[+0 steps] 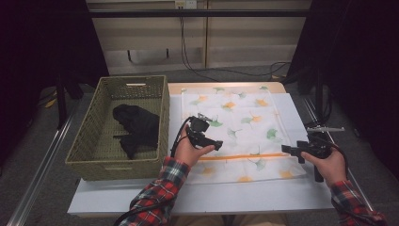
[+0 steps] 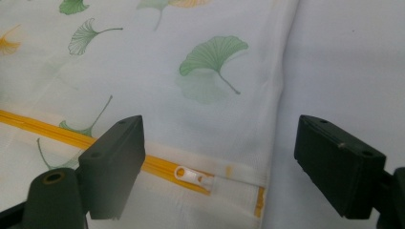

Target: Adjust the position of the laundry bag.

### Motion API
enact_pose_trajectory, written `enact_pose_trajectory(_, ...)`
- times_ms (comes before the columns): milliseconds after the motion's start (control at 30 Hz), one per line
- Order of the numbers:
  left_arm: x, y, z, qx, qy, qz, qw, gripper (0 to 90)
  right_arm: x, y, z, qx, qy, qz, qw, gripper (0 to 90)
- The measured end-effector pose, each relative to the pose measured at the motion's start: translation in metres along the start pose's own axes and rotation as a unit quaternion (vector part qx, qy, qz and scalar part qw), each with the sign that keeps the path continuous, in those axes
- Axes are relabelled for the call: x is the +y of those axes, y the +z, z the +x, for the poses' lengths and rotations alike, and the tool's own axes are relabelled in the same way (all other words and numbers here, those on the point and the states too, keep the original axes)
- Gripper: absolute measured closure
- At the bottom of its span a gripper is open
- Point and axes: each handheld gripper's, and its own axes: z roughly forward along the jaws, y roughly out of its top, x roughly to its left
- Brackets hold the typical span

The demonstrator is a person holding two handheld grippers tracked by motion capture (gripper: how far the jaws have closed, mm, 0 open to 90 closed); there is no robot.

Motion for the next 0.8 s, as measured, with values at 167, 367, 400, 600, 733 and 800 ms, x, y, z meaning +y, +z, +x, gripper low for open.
enact_pose_trajectory(167, 0.003, 0.001, -0.004, -0.001, 0.003, -0.001, 1.0, 4.4, -0.003, -0.004, -0.002, -0.005, -0.002, 0.001, 1.0, 19.5)
enact_pose_trajectory(367, 0.003, 0.001, -0.005, -0.004, 0.007, 0.001, 1.0, 4.4, -0.008, -0.008, -0.006, -0.011, -0.003, 0.009, 0.9999, 25.1)
enact_pose_trajectory(400, 0.003, 0.001, -0.006, -0.003, 0.007, 0.001, 1.0, 4.4, -0.008, -0.007, -0.007, -0.013, -0.002, 0.01, 0.9999, 26.2)
enact_pose_trajectory(600, 0.004, 0.003, -0.007, -0.005, 0.016, 0.006, 0.9998, 4.5, -0.013, -0.007, -0.009, -0.021, 0.003, 0.018, 0.9996, 33.3)
enact_pose_trajectory(733, 0.003, 0.004, -0.009, -0.004, 0.018, 0.01, 0.9998, 4.5, -0.014, -0.008, -0.012, -0.018, 0.007, 0.019, 0.9996, 38.6)
enact_pose_trajectory(800, 0.003, 0.004, -0.009, -0.004, 0.02, 0.012, 0.9997, 4.4, -0.014, -0.007, -0.012, -0.017, 0.003, 0.021, 0.9996, 40.5)
